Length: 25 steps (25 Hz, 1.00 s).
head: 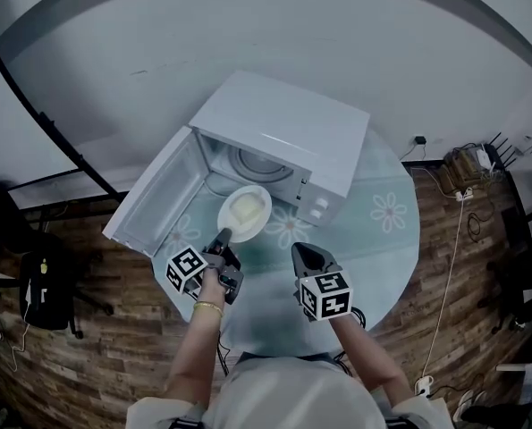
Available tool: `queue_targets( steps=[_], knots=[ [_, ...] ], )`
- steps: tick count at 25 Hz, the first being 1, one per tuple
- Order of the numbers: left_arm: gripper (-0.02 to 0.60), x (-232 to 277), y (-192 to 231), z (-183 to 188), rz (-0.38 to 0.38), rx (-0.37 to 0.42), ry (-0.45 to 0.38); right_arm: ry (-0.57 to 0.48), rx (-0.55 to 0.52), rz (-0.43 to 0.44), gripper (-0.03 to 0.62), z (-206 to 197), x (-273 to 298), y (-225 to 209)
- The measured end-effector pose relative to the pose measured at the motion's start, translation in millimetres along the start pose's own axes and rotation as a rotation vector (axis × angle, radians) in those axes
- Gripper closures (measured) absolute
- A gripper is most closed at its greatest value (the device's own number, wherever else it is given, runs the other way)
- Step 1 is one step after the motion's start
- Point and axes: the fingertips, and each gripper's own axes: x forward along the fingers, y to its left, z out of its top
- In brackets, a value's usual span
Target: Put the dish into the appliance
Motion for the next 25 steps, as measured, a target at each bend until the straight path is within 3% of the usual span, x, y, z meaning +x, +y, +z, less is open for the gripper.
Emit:
queue_targets(
  steps=[25],
  knots=[
    [0.54,97.5,16.5,44.8,0.082,0.016,-0.05,0.06,0.017,0.029,0.589,-9.8,31.2,-17.6]
  ],
)
